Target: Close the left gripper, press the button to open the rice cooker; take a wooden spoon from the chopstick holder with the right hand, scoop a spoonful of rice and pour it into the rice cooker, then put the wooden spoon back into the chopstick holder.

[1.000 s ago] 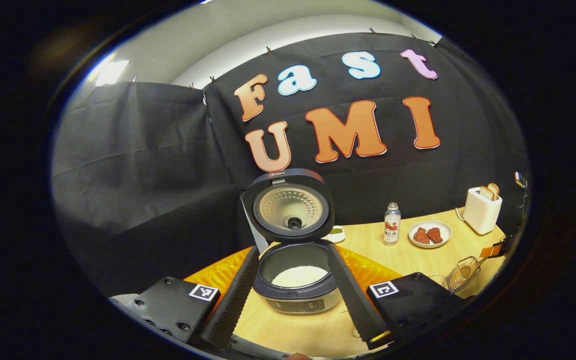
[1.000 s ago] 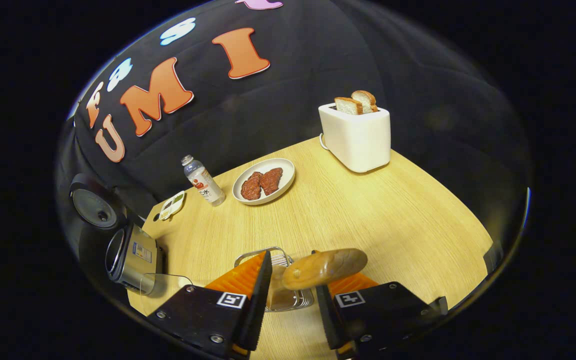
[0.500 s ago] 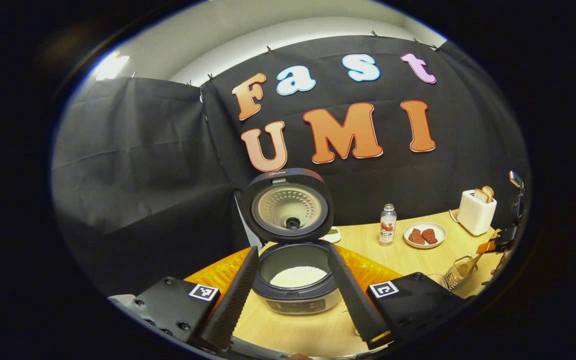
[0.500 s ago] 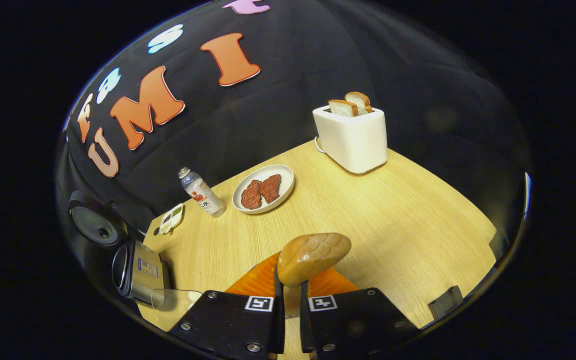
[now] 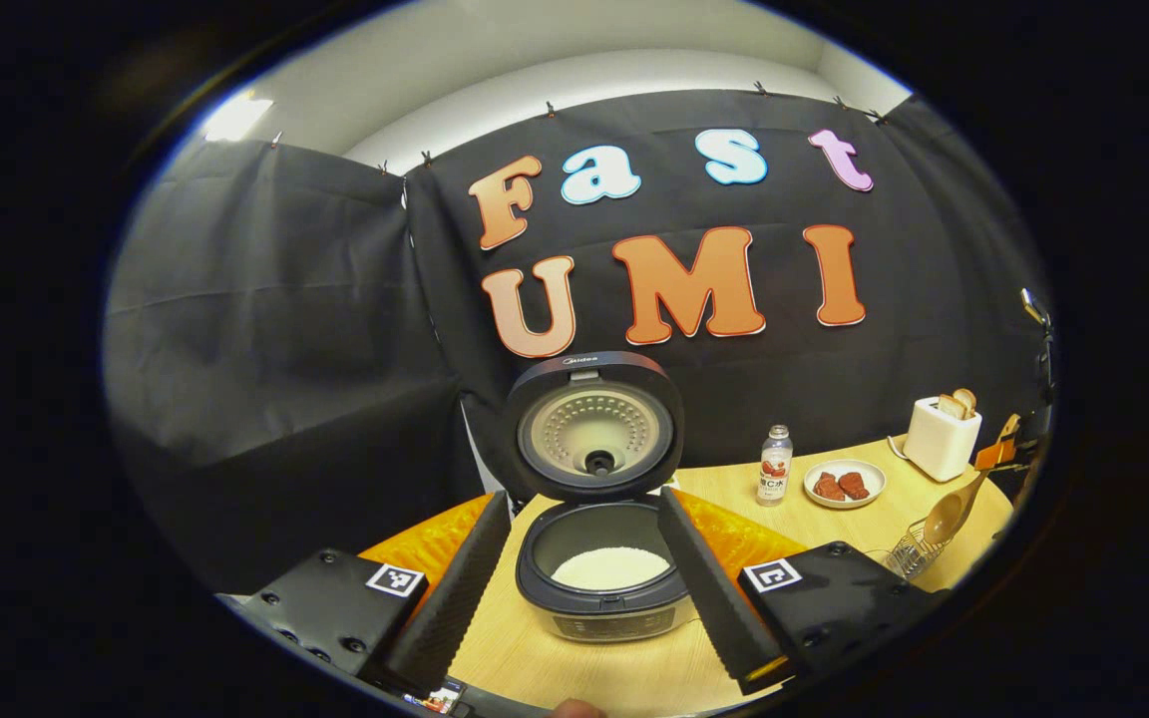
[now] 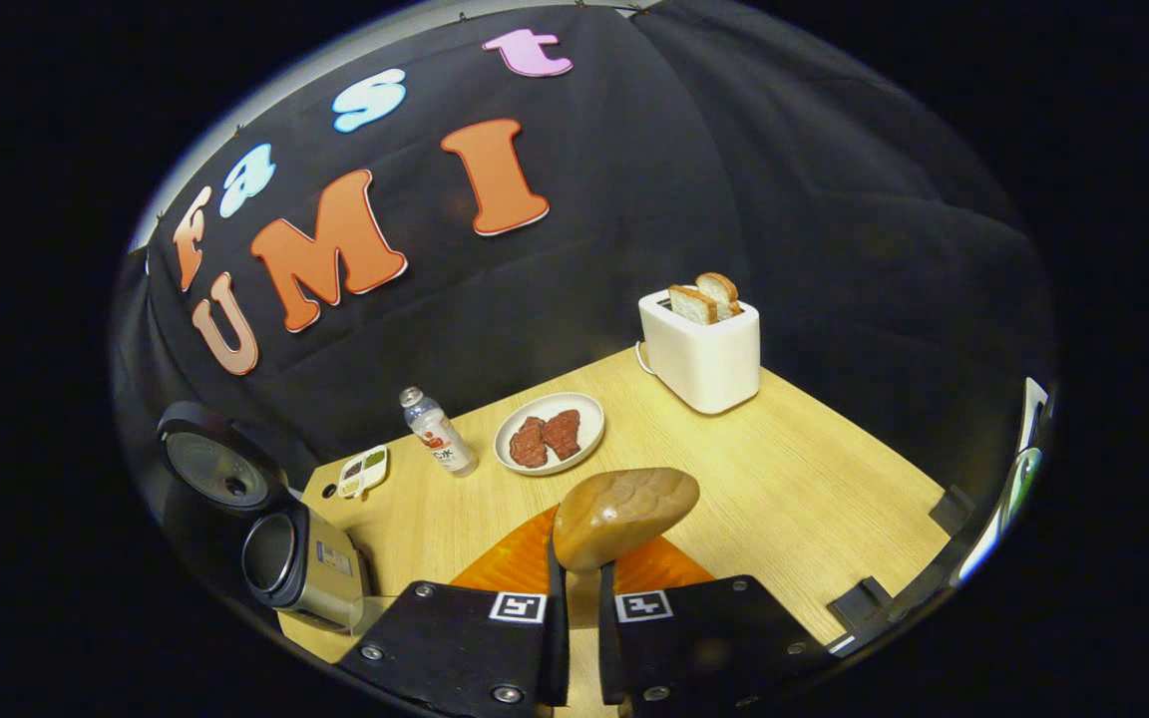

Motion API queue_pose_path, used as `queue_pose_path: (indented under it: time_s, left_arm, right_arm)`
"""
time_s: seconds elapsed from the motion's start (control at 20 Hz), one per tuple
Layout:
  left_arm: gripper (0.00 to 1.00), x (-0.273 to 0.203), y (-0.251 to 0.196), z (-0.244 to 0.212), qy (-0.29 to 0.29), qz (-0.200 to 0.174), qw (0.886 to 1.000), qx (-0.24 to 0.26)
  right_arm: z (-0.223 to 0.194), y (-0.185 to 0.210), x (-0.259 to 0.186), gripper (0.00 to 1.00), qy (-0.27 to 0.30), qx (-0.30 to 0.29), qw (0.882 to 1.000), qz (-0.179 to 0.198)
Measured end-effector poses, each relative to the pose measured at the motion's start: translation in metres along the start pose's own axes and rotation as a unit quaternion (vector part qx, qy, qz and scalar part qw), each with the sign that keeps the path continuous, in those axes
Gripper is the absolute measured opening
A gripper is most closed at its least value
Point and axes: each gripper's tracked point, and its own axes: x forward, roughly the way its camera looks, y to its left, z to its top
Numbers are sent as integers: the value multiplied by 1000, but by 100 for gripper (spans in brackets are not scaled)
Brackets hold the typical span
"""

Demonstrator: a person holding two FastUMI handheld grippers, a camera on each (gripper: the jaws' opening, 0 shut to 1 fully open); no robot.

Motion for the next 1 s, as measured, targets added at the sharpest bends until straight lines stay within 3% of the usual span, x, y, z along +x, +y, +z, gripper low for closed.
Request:
queue_pose_path:
  time_s: [0.25,0.3,0.45,0.5,0.6,0.65,0.75,1.0]
  left_arm:
    - [94,8,29,-14,11,-3,1000,-13]
    - [100,10,33,-15,12,-5,1000,-13]
    - [94,14,46,-21,16,-3,1000,-14]
    - [100,15,51,-22,16,-2,1000,-14]
    - [100,15,62,-26,17,4,1000,-11]
    - [94,17,66,-27,19,6,1000,-10]
    - [100,18,74,-30,23,12,1000,-10]
    - [100,23,87,-36,31,25,999,-7]
  right_arm:
    - [-23,66,-27,11,21,-6,997,69]
    - [-30,77,-28,11,26,-15,997,75]
    - [-53,105,-29,11,38,-66,993,86]
    - [-60,112,-27,11,38,-83,992,86]
    - [-74,120,-19,11,42,-116,989,79]
    - [-81,120,-14,11,46,-132,987,73]
    - [-93,116,-5,11,50,-168,983,59]
    - [-104,110,3,11,24,-274,961,33]
